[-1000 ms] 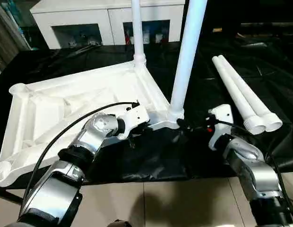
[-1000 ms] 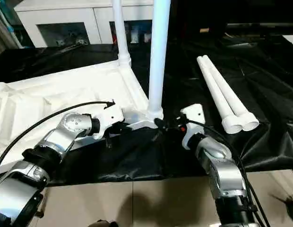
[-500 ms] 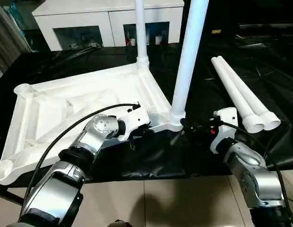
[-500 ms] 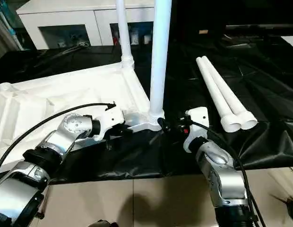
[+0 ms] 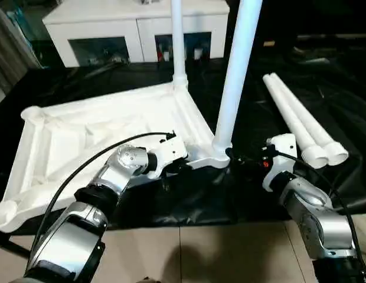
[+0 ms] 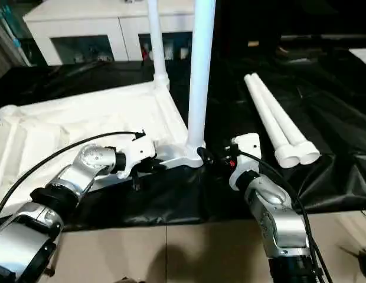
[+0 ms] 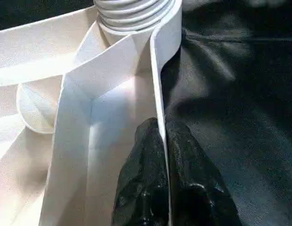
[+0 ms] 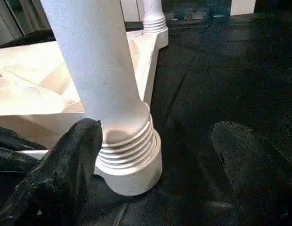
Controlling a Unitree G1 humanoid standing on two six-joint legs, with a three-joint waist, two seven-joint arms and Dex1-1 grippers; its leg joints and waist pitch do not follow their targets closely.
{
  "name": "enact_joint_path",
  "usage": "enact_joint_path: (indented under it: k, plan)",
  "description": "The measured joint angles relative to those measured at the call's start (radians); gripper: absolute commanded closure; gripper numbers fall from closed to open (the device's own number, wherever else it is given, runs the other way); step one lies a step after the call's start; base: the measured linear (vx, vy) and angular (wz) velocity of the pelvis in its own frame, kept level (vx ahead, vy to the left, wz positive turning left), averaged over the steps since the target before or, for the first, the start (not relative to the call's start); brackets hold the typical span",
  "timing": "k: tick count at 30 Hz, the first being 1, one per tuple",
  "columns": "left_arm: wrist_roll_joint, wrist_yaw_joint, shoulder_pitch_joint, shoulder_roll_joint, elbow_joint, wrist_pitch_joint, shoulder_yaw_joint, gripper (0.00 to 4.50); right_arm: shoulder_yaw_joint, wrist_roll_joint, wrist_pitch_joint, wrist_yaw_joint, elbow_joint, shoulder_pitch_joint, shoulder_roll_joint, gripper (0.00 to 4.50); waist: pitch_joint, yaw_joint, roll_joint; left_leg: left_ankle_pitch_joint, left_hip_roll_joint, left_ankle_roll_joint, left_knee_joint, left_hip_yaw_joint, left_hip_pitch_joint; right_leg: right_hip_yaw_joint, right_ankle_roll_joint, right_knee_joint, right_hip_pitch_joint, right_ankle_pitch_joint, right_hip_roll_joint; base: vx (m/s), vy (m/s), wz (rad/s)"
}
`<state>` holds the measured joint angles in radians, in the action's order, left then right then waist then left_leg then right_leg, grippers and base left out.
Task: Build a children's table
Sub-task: Rotate leg to tighten
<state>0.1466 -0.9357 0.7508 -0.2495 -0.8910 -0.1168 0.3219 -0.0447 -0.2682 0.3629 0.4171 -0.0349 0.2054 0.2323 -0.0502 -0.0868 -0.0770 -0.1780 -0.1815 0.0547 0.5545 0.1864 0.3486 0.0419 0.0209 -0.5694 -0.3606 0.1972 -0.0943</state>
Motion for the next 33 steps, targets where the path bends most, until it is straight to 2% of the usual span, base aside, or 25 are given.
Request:
enact_joint_path:
  k: [7, 10, 15, 16, 18, 19, 21, 22, 23, 24, 25, 26, 27, 28, 29, 30, 31, 32, 33]
  plan:
    - [0.000, -0.002, 0.004, 0.000, 0.000, -0.014, 0.000, 4.50, 0.000, 0.000, 0.000, -0.003, 0.000, 0.000, 0.000, 0.45, 0.003, -0.001, -0.004, -0.015, 0.004, -0.016, 0.004, -0.002, 0.001, 0.001, -0.017, -0.006, 0.004, 0.023, 0.000, 0.070, 0.004, 0.03]
    - [0.000, -0.009, 0.005, 0.000, 0.000, -0.016, 0.000, 4.50, 0.000, 0.002, 0.000, -0.003, 0.000, 0.000, 0.002, 0.45, 0.004, -0.001, -0.005, -0.025, 0.005, -0.022, 0.011, -0.009, 0.000, 0.003, -0.022, -0.008, 0.013, 0.035, 0.000, 0.058, 0.001, 0.08]
    - [0.000, -0.010, 0.005, 0.000, 0.001, -0.017, 0.000, 4.50, 0.003, 0.016, -0.001, -0.010, -0.008, 0.008, 0.010, 0.45, 0.005, -0.001, -0.006, -0.033, 0.007, -0.030, 0.017, -0.016, 0.001, 0.004, -0.019, -0.009, 0.018, 0.043, 0.000, 0.011, 0.000, 0.01]
    - [0.000, -0.010, 0.005, 0.000, 0.001, -0.017, 0.000, 4.50, 0.003, 0.023, -0.001, -0.017, -0.011, 0.012, 0.011, 0.45, 0.004, -0.001, -0.005, -0.033, 0.009, -0.032, 0.018, -0.018, 0.006, 0.006, -0.018, -0.009, 0.020, 0.043, -0.001, 0.000, 0.000, 0.00]
    - [0.006, -0.011, 0.008, 0.005, 0.005, -0.017, 0.002, 4.50, -0.005, 0.027, -0.001, -0.026, -0.016, 0.018, 0.017, 0.45, 0.008, 0.012, -0.010, -0.049, 0.014, -0.071, 0.054, -0.048, 0.039, 0.048, 0.006, -0.007, 0.031, 0.051, -0.012, -0.002, 0.001, 0.19]
    - [0.007, -0.012, 0.008, 0.004, 0.005, -0.017, 0.002, 4.50, -0.006, 0.027, -0.001, -0.027, -0.016, 0.018, 0.020, 0.45, 0.010, 0.030, -0.015, -0.056, 0.019, -0.102, 0.073, -0.068, 0.055, 0.081, 0.018, -0.005, 0.043, 0.057, -0.021, 0.010, -0.002, 0.65]
    - [0.006, -0.013, 0.007, -0.002, 0.005, -0.018, 0.002, 4.50, -0.005, 0.028, -0.001, -0.027, -0.017, 0.019, 0.019, 0.45, 0.007, 0.047, -0.020, -0.057, 0.028, -0.104, 0.079, -0.099, 0.056, 0.113, 0.021, -0.005, 0.065, 0.067, -0.028, 0.034, -0.013, 0.66]
    - [0.004, -0.015, 0.001, -0.007, 0.004, -0.020, 0.000, 4.50, -0.006, 0.025, 0.000, -0.029, -0.017, 0.021, 0.007, 0.45, 0.005, 0.056, -0.021, -0.057, 0.025, -0.102, 0.076, -0.100, 0.039, 0.104, 0.008, -0.017, 0.064, 0.078, -0.023, 0.090, -0.062, 0.24]
    - [0.003, -0.020, -0.003, -0.014, 0.001, -0.020, -0.001, 4.50, -0.006, 0.021, 0.000, -0.030, -0.018, 0.027, -0.009, 0.45, 0.003, 0.059, -0.022, -0.061, 0.028, -0.095, 0.073, -0.099, 0.026, 0.084, -0.033, -0.058, 0.048, 0.096, -0.021, 0.090, -0.062, 0.24]
    - [0.002, -0.020, -0.004, -0.019, -0.005, -0.020, -0.005, 4.50, -0.006, 0.014, 0.000, -0.032, -0.016, 0.030, -0.022, 0.45, 0.002, 0.069, -0.017, -0.065, 0.036, -0.088, 0.075, -0.097, 0.018, 0.065, -0.051, -0.100, 0.032, 0.107, -0.018, 0.054, -0.069, -0.06]
    - [0.000, -0.018, -0.004, -0.024, -0.011, -0.020, -0.014, 4.50, -0.006, 0.011, 0.000, -0.038, -0.016, 0.029, -0.020, 0.45, 0.001, 0.075, -0.008, -0.068, 0.046, -0.084, 0.078, -0.094, 0.010, 0.039, -0.044, -0.134, 0.006, 0.111, -0.016, 0.017, -0.081, 0.01]
    - [-0.002, -0.018, -0.004, -0.025, -0.012, -0.020, -0.021, 4.50, -0.008, 0.011, 0.000, -0.039, -0.016, 0.029, -0.014, 0.45, 0.000, 0.077, 0.004, -0.069, 0.058, -0.082, 0.080, -0.088, 0.008, 0.014, -0.019, -0.129, -0.010, 0.115, -0.016, 0.017, -0.081, 0.01]
    - [-0.005, -0.014, -0.004, -0.019, -0.017, -0.020, -0.023, 4.50, -0.016, 0.011, 0.000, -0.039, -0.017, 0.023, -0.004, 0.45, -0.001, 0.075, 0.008, -0.071, 0.061, -0.089, 0.083, -0.086, 0.008, 0.001, 0.002, -0.137, -0.005, 0.116, -0.014, 0.038, -0.108, 0.09]
    - [-0.006, -0.012, -0.004, -0.007, -0.020, -0.020, -0.023, 4.50, -0.028, 0.012, 0.001, -0.040, -0.019, 0.015, 0.008, 0.45, -0.006, 0.061, 0.013, -0.080, 0.063, -0.130, 0.099, -0.077, 0.019, -0.003, -0.001, -0.131, 0.000, 0.117, -0.004, 0.069, -0.099, 0.11]
    - [-0.007, -0.016, -0.004, 0.016, -0.019, -0.020, -0.015, 4.50, -0.042, 0.012, 0.001, -0.041, -0.026, 0.012, 0.015, 0.45, -0.002, 0.048, 0.007, -0.087, 0.063, -0.153, 0.145, -0.076, 0.039, -0.004, -0.003, -0.119, 0.010, 0.114, 0.004, 0.069, -0.099, 0.11]
    - [-0.005, -0.022, -0.004, 0.026, -0.019, -0.020, -0.003, 4.50, -0.051, 0.012, 0.002, -0.041, -0.024, 0.009, 0.020, 0.45, 0.001, 0.040, 0.001, -0.083, 0.065, -0.146, 0.167, -0.076, 0.049, -0.003, 0.000, -0.109, 0.021, 0.111, 0.007, 0.053, -0.058, 0.10]
    - [-0.005, -0.028, -0.004, 0.030, -0.017, -0.020, 0.002, 4.50, -0.051, 0.012, 0.002, -0.040, -0.018, 0.011, 0.021, 0.45, 0.005, 0.031, -0.008, -0.077, 0.065, -0.126, 0.155, -0.073, 0.053, -0.005, -0.001, -0.101, 0.028, 0.109, 0.020, 0.000, 0.000, 0.00]
    - [-0.004, -0.036, -0.002, 0.028, -0.017, -0.022, 0.003, 4.50, -0.045, 0.011, 0.001, -0.039, -0.009, 0.014, 0.017, 0.45, 0.010, 0.023, -0.033, -0.051, 0.047, -0.071, 0.097, -0.074, 0.050, 0.000, -0.010, -0.090, 0.035, 0.108, 0.052, 0.000, 0.000, 0.00]
    - [-0.004, -0.036, -0.001, 0.018, -0.017, -0.023, 0.003, 4.50, -0.044, 0.011, 0.002, -0.041, -0.010, 0.014, 0.005, 0.45, 0.009, 0.017, -0.035, -0.055, 0.030, -0.016, 0.101, -0.070, 0.041, -0.001, -0.012, -0.088, 0.036, 0.109, 0.058, 0.087, 0.006, -0.30]
